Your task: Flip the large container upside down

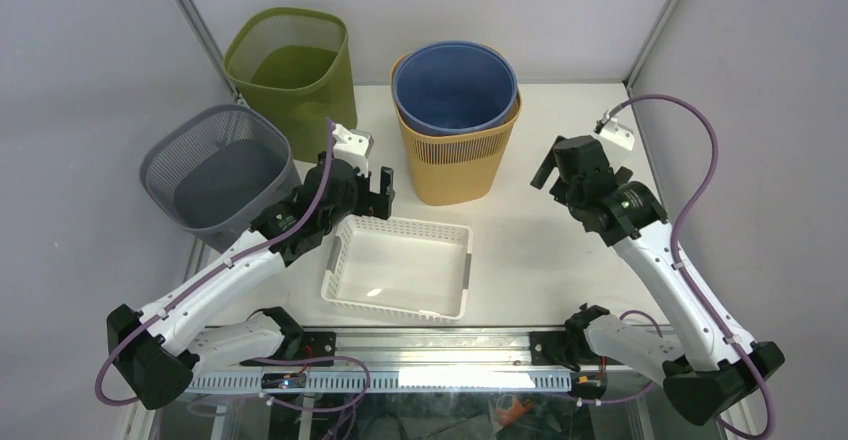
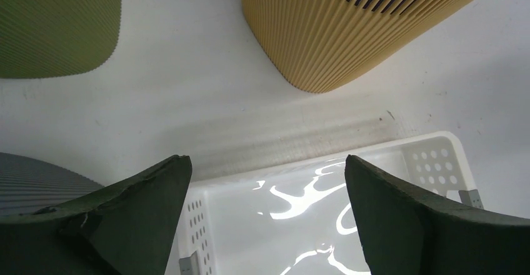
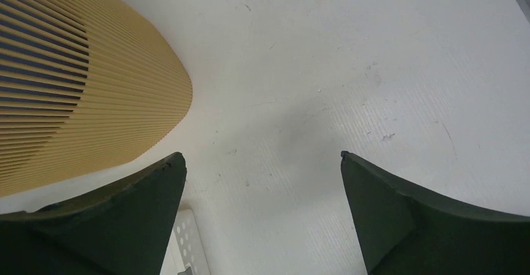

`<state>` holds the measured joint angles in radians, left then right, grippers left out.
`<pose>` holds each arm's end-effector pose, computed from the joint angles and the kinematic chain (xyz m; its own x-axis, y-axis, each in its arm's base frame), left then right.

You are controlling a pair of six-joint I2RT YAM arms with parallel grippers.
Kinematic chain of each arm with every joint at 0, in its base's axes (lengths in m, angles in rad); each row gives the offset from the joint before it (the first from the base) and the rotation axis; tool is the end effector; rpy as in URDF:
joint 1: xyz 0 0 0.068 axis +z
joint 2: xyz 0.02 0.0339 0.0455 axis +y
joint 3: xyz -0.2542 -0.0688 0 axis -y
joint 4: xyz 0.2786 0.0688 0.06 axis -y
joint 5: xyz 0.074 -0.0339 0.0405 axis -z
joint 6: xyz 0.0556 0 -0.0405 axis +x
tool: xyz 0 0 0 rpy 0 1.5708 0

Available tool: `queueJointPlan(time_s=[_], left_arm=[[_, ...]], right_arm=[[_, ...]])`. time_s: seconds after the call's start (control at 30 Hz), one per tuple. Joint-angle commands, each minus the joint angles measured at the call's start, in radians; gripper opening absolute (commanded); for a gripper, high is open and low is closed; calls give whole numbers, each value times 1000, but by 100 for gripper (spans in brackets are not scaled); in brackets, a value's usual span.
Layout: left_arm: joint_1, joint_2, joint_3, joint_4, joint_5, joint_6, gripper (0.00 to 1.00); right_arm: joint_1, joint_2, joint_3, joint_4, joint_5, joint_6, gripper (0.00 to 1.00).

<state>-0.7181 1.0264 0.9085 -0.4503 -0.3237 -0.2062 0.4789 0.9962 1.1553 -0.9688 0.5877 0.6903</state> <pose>0.2216 -0.1702 0.2896 -0.4830 0.1643 -0.8601 0.3300 0.9440 -0.0050 0.2187 0.0788 0.3432 -0.5236 0.3253 -0.7874 0.3752 0.9178 0.1296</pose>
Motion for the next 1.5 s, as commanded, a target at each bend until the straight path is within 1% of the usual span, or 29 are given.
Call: queueJointPlan(time_s=[0.0,0.23,0.33,0.4,0.47,0.53,0.67,0.87,0.9,0.97,1.07,1.1,1.23,1.47], left_arm=[[10,7,41,18,51,-40,99],[11,7,49,32,94,-54,99],[11,14,57,32,93,-59,99],[11,18,62,28,91,-66,99],[11,18,63,23,102,-78,99],[11,15,58,24,111,-94,99],[11,20,52,29,120,-111,99],[11,6,47,30,104,-121,99],[11,1,44,29,99,-124,99],[11,-6,35,27,86,-128,99],[11,-11,28,18,86,-134,99],[11,-12,27,14,87,-134,99],[11,-17,22,9,87,-136,99],[11,-11,23,4,86,-129,99]], right_arm=[[-4,3,-8,43,6,28,100],[-5,5,-40,62,-35,25,99],[-4,20,-22,39,3,35,100],[-4,33,18,15,29,26,99],[-4,49,84,17,34,-14,99],[-5,79,187,16,19,-56,99],[-5,207,469,-67,-51,-73,99],[-4,453,871,-224,-214,-2,88],[-4,477,902,-228,-231,7,85],[-4,517,949,-222,-254,18,74],[-3,563,986,-212,-284,30,57],[-2,573,990,-207,-290,36,54],[-3,604,989,-197,-297,38,47],[0,621,944,-186,-268,49,46]])
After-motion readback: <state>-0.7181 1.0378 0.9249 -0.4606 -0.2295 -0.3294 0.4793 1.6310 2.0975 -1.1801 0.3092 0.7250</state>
